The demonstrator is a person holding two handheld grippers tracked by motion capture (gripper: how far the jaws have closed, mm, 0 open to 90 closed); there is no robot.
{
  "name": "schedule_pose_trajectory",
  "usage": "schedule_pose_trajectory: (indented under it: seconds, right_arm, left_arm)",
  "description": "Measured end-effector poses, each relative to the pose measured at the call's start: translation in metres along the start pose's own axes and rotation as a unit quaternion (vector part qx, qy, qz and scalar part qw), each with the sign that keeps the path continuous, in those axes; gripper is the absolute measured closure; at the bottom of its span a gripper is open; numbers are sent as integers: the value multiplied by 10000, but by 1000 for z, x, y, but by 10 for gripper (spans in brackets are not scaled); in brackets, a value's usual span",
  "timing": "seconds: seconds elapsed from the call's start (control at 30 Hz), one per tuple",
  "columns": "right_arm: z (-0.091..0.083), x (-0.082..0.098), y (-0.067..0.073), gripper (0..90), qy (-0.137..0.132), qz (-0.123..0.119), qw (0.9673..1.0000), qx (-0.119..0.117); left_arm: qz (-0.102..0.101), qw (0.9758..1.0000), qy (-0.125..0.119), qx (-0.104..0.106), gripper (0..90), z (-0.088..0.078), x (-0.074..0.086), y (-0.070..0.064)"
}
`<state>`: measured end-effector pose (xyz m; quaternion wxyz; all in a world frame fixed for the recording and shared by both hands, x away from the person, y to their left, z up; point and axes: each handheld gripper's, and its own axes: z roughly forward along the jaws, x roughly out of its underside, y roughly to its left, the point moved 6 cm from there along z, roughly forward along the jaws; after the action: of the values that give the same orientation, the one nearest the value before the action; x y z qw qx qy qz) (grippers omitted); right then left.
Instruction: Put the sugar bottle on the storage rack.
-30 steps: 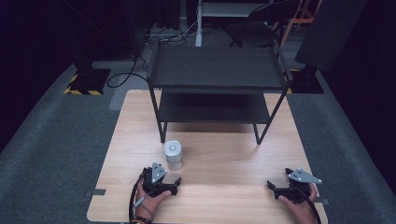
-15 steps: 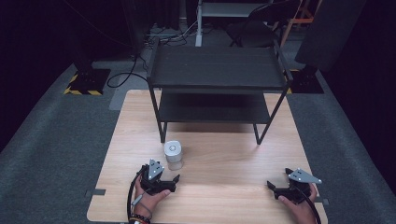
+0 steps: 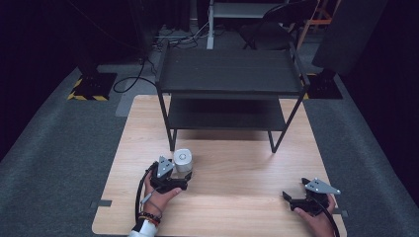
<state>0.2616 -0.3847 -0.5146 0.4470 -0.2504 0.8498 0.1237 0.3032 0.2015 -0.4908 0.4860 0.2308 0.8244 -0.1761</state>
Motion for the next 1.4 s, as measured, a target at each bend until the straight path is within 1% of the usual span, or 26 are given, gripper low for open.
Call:
schedule_pose_trajectory:
  seconds: [0.1,0.17,0.33,0.4,0.43,0.47,0.5,0.53,0.57,0.6,0.77,0.8,0.83,0.9,0.93,1.0,1.03,1.1,1.17,1.23,1.27,1.33,1.37,1.4]
  right_arm:
    - [0,0,0,0,1,1,10000,-1]
    - [0,0,0,0,1,0,10000,-1]
    - [0,0,0,0,1,-2,10000,-6]
    - [0,0,0,0,2,-3,10000,-8]
    - [0,0,0,0,1,-5,10000,-9]
    - [0,0,0,0,1,-5,10000,-10]
    - [0,0,0,0,1,-5,10000,-11]
    - [0,0,0,0,2,-7,10000,-15]
    - [0,0,0,0,2,-8,10000,-14]
    - [0,0,0,0,1,-17,10000,-33]
    - [0,0,-1,0,-7,-46,10000,-64]
    - [0,0,-1,0,-7,-45,10000,-64]
    - [0,0,-1,0,-7,-45,10000,-64]
    - [0,0,-1,0,-7,-45,10000,-64]
    - [0,0,-1,0,-7,-46,10000,-66]
    - [0,0,-1,0,-7,-58,10000,-80]
    - [0,0,-1,0,-7,-63,9999,-86]
    - [0,0,-1,0,-8,-68,9999,-91]
    - [0,0,-1,0,-8,-73,9999,-98]
    - [0,0,-1,0,-7,-78,9999,-105]
    - [0,0,-1,0,-8,-81,9999,-106]
    - [0,0,-1,0,-9,-81,9999,-107]
    - [0,0,-1,0,-9,-81,9999,-107]
    - [0,0,-1,1,-9,-86,9999,-108]
  left_arm:
    - [-12,9999,-58,90,60,2,-5,2]
    - [-27,9999,-75,113,60,4,-8,3]
    - [-33,9998,-59,192,71,9,-14,6]
    - [-15,9995,-103,299,119,10,-13,8]
    - [40,9994,-121,314,178,10,-13,7]
    - [114,9993,-150,325,210,10,-12,7]
    - [151,9990,-184,368,233,10,-11,7]
    - [146,9990,-201,362,249,10,-11,7]
    - [154,9990,-207,365,250,10,-10,7]
    - [208,9989,-202,376,255,10,-11,8]
    - [222,9990,-133,368,259,11,-14,8]
    - [244,9991,-72,352,260,11,-17,7]
    - [244,9991,-72,352,260,11,-17,7]
    - [214,9993,20,290,261,10,-20,6]
    - [171,9995,30,272,261,10,-21,6]
    - [77,9995,15,309,261,9,-21,8]
    - [55,9994,2,331,261,9,-21,8]
    - [76,9994,-12,341,262,8,-23,7]
    - [16,9992,-61,394,262,6,-26,7]
    - [22,9993,-117,364,262,3,-31,5]
    - [13,9991,-111,398,262,2,-35,5]
    - [83,9991,-134,397,262,-1,-45,2]
    - [83,9991,-134,397,262,-1,-45,2]
    - [117,9990,-147,414,262,-2,-48,2]
